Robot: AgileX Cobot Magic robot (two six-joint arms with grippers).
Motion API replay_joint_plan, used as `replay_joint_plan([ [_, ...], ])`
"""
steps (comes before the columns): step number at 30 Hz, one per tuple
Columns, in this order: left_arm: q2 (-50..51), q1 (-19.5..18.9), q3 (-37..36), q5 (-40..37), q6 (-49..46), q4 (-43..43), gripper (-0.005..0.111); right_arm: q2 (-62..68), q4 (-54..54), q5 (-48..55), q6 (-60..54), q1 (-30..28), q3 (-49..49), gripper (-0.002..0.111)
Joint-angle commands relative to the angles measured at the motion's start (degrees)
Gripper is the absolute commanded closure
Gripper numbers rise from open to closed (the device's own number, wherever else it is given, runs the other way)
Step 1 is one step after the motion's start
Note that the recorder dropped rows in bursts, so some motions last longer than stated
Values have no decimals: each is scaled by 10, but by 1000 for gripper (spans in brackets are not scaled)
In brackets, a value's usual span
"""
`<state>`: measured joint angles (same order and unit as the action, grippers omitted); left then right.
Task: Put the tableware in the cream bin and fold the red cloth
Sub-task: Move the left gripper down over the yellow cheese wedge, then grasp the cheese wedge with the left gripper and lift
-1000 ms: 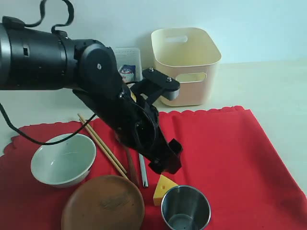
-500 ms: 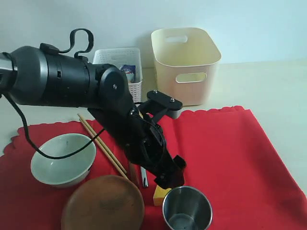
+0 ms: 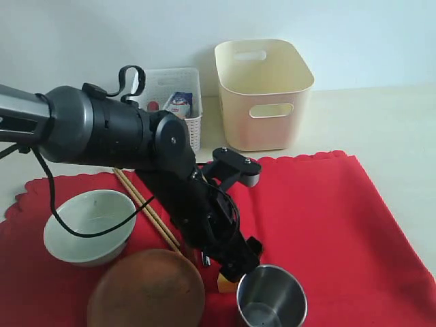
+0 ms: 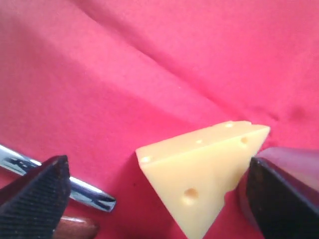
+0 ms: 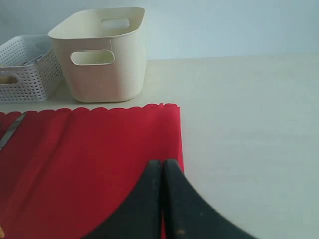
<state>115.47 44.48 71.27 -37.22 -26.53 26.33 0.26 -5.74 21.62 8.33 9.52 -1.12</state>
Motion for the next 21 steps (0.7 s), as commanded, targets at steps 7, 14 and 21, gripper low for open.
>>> replay_joint_plan([
  [7, 27, 3, -1, 20, -6, -21, 47, -3, -2, -9, -1, -2, 2, 108],
  [14, 27, 1, -1, 30, -2, -21, 100, -3, -2, -9, -1, -2, 2, 108],
  [21, 5, 1, 0, 32, 0, -18, 107, -3, -2, -9, -1, -2, 2, 108],
])
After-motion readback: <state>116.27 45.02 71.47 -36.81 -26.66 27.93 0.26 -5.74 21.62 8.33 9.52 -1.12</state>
